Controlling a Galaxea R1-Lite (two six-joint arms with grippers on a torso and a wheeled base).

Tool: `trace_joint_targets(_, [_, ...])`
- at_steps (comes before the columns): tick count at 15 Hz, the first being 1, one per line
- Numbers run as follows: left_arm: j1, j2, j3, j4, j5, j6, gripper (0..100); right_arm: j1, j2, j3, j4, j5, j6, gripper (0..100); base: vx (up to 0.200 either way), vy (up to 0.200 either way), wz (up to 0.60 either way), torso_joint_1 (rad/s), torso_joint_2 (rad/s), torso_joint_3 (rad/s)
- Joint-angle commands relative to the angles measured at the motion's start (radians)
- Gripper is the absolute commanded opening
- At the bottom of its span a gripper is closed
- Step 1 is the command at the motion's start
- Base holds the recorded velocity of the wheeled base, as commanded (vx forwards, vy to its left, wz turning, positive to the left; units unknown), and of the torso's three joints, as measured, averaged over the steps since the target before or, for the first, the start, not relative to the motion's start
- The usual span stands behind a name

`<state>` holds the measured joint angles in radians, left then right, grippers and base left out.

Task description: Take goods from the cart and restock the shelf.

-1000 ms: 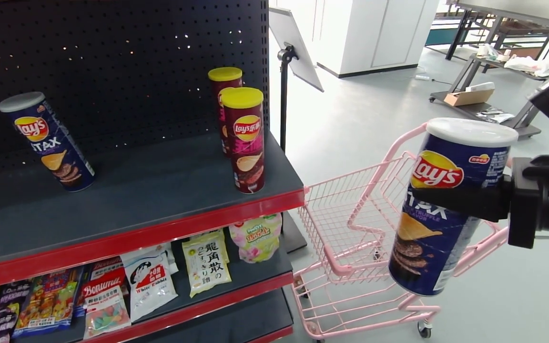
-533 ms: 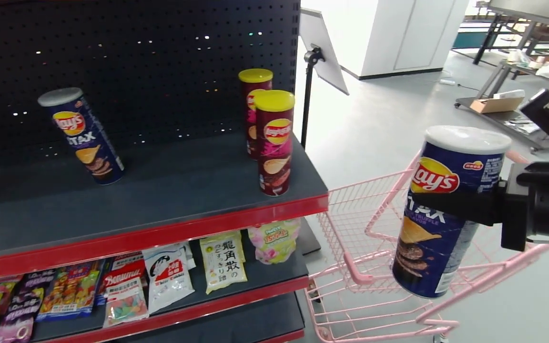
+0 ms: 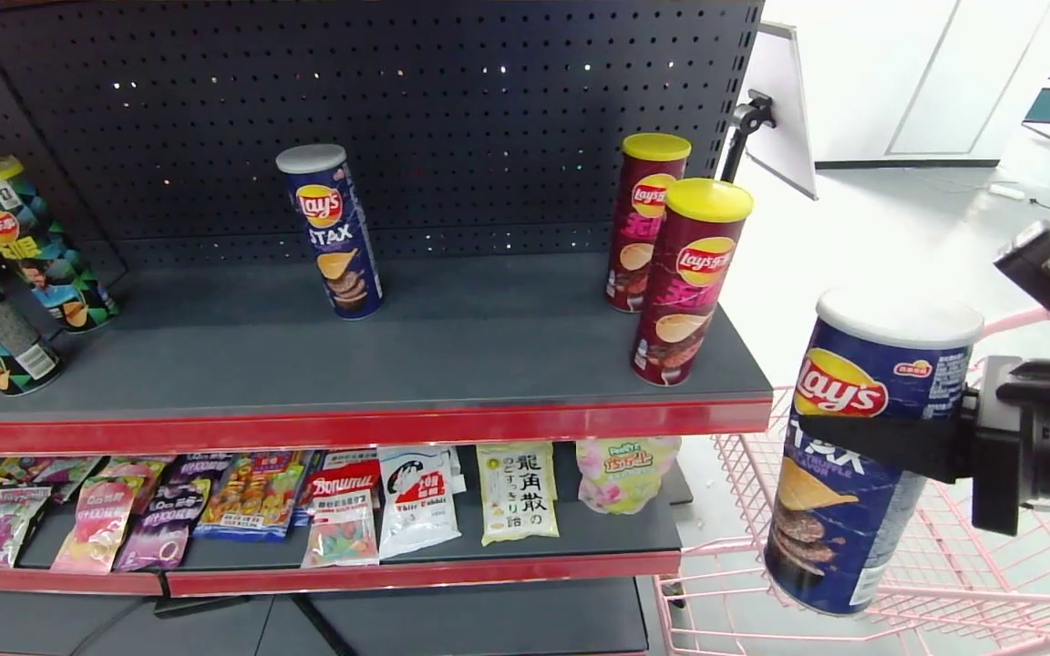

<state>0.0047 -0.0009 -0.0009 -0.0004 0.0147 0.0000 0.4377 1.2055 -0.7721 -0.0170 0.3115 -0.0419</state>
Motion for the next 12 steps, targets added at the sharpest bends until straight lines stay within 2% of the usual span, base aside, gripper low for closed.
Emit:
trace_joint_targets(1, [-0.002,0.001,0.001,0.000,0.001,0.000,100,0.021,-0.058,0.037,-0.001,0.011,-0.003,0,0.000,0.000,0.00,0.000,0.00,0.000])
trace_joint_targets(3, [0.000,0.001,0.001,0.000,0.001,0.000,100,0.056,-0.081,0.059,-0.001,0.012,-0.013,0,0.000,0.000,0.00,0.000,0.00,0.000])
trace_joint_targets(8, [-0.002,0.001,0.001,0.000,0.001,0.000,100,0.092,-0.075,0.076,-0.009,0.014,-0.078,0,0.000,0.200,0.00,0.000,0.00,0.001])
trace_joint_targets(12, [0.000,0.001,0.001,0.000,0.001,0.000,100,0.139,-0.077,0.076,-0.009,0.015,-0.079,0,0.000,0.200,0.00,-0.001,0.01,0.002])
